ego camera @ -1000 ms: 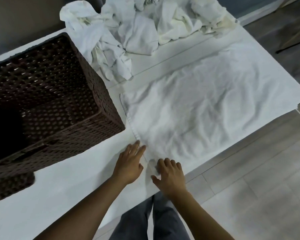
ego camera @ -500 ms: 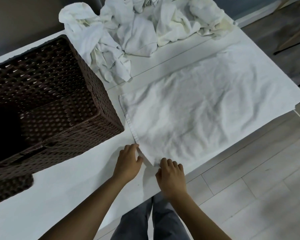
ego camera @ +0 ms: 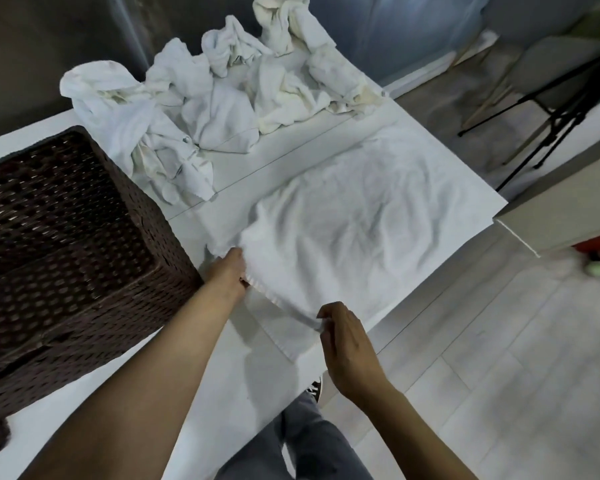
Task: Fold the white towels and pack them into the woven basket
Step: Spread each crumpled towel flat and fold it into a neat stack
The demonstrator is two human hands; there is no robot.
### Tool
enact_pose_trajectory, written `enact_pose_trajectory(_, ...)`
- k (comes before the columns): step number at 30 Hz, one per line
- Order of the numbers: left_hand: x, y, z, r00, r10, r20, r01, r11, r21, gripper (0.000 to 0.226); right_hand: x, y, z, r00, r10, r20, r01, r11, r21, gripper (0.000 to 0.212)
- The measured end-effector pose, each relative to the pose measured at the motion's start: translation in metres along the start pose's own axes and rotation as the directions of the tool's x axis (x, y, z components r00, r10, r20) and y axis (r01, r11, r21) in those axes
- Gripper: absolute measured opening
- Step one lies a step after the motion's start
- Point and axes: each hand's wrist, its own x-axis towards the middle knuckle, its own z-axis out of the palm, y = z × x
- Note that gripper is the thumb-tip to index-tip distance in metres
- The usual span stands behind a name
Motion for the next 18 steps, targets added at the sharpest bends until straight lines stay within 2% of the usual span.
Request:
enact_pose_trajectory(4, -0.012, 0.019, 0.018, 0.998, 0.055, -0.019, -0.054, 0.997, 0.052, 0.007, 0.000, -0.006, -0.028, 0.998, 0.038, 0.046, -0.044, 0.992, 0.120, 0.006)
enact_pose_trajectory(7, -0.026, 0.031, 0.036, 0.982, 0.178, -0.070, -0.169, 0.979, 0.115, 0.014, 0.005, -0.004, -0.053, 0.998, 0.013, 0.068, -0.023, 0.988, 0.153, 0.007)
enact_pose_trajectory(9, -0.037, 0.042, 0.052, 0.954, 0.283, -0.095, -0.273, 0.956, 0.111, 0.008, 0.012, 0.003, -0.074, 0.999, 0.033, 0.043, -0.040, 0.983, 0.181, 0.006)
enact_pose_trajectory(12, -0.049, 0.050, 0.079, 0.923, 0.378, -0.075, -0.373, 0.925, 0.077, 0.021, 0.022, 0.020, -0.109, 0.998, 0.055, -0.020, -0.050, 0.977, 0.208, 0.018)
enact_pose_trajectory(15, -0.062, 0.057, 0.107, 0.919, 0.393, -0.040, -0.390, 0.919, 0.053, 0.015, 0.033, 0.039, -0.144, 0.996, 0.078, -0.036, -0.066, 0.966, 0.249, 0.017)
enact_pose_trajectory(18, -0.068, 0.066, 0.134, 0.922, 0.378, -0.079, -0.380, 0.925, -0.011, 0.009, 0.048, 0.062, -0.182, 0.996, 0.082, -0.019, -0.072, 0.952, 0.298, 0.017)
